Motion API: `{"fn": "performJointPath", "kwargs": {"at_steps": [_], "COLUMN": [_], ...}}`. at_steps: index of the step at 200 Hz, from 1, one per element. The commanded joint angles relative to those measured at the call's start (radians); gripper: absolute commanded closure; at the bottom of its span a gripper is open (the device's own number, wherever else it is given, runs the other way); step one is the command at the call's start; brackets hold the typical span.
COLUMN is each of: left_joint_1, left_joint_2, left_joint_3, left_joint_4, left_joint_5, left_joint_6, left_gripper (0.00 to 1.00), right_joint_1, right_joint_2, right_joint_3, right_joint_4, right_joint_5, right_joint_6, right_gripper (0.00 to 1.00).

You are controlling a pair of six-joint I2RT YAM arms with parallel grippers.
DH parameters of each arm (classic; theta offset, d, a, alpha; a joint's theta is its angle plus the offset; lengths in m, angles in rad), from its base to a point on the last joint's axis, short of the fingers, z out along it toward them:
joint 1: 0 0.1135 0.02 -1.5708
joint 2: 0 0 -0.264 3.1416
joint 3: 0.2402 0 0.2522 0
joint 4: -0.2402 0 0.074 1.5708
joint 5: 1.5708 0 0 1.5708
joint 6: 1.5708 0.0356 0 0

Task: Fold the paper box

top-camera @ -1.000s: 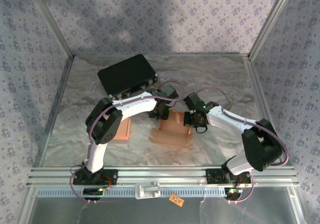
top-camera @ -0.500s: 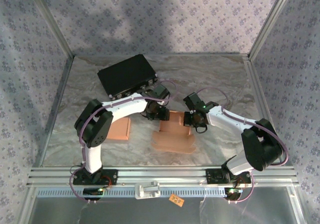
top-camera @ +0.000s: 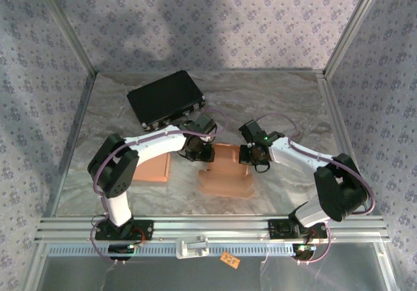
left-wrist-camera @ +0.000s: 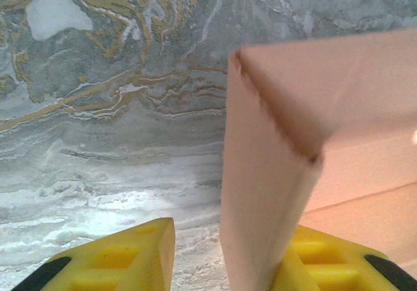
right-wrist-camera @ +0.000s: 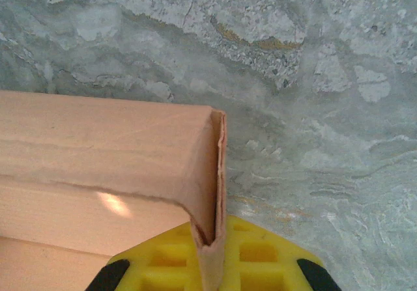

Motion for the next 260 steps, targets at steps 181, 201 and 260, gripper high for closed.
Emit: {"fn": "performJointPath", "kwargs": {"at_steps": [181, 201, 260], "left_joint_1": [-0.135, -0.153, -0.142], "left_joint_2": [0.141, 0.173, 0.163], "left_joint_3": [0.129, 0.163, 0.188], "left_joint_4": [-0.28, -0.298, -0.225], "left_joint_5": [-0.306, -0.34, -0.308], "left_joint_6": [-0.157, -0.188, -0.122], "left_gripper": [1.0, 1.0, 0.65], "right_joint_1": [0.028, 0.038, 0.042], "right_joint_2": [0.011, 0.007, -0.004], "right_joint_3": [0.027, 0.027, 0.019], "right_joint_4": [-0.015, -0.015, -0.018], "right_joint_5": [0.026, 0.034, 0.033], "right_joint_6": [0.027, 0.037, 0.042], "right_gripper": [1.0, 1.0, 1.0]}}
